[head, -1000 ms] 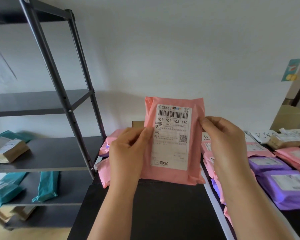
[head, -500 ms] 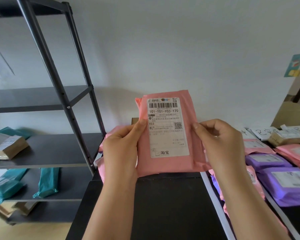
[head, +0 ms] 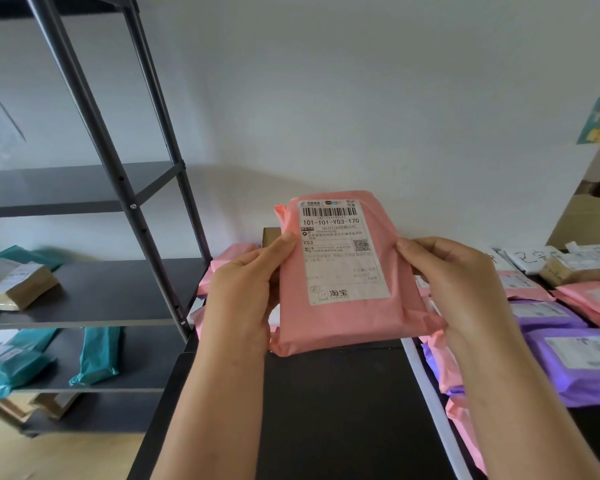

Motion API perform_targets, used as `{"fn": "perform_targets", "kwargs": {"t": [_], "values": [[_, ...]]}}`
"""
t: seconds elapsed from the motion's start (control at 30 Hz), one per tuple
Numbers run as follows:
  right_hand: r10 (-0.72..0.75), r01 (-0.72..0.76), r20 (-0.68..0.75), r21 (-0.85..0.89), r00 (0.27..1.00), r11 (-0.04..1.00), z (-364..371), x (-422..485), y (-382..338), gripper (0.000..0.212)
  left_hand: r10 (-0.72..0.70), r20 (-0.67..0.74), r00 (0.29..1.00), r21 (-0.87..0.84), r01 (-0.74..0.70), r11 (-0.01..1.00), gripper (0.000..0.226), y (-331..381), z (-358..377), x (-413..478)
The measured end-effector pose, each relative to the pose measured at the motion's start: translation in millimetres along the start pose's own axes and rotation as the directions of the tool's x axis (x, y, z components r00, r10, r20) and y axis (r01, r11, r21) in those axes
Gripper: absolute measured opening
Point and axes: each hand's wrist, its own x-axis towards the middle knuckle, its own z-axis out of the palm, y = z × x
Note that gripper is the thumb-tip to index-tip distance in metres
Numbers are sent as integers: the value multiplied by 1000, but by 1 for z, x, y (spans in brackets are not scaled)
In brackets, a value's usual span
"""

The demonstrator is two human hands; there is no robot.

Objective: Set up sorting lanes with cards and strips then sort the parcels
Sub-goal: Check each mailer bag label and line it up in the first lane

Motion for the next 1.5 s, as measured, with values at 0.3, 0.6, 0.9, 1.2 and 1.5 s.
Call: {"fn": "perform_targets", "kwargs": {"t": [0.3, 0.6, 0.9, 1.2, 1.5], "values": [[14, -11, 38, -80, 999, 997, -8, 2, 7, 9, -36, -23, 999, 86, 38, 996, 17, -8, 0, 8], [225, -228, 42, 88, 973, 970, -4, 8, 21, 10, -15, 51, 999, 91, 10, 996, 25, -7, -4, 4], [164, -165, 74, 9, 984, 986, -2, 7, 25, 22, -25, 41, 999, 15, 24, 1000, 23, -5, -7, 2], [-316, 313, 12, -180, 949, 933, -2, -7, 18, 9, 71, 113, 991, 241, -96, 966, 12, -9, -8, -1], [-368, 382, 105, -227, 924, 896, 0, -12, 22, 9, 123, 25, 992, 224, -125, 966, 14, -8, -9, -10]]}}
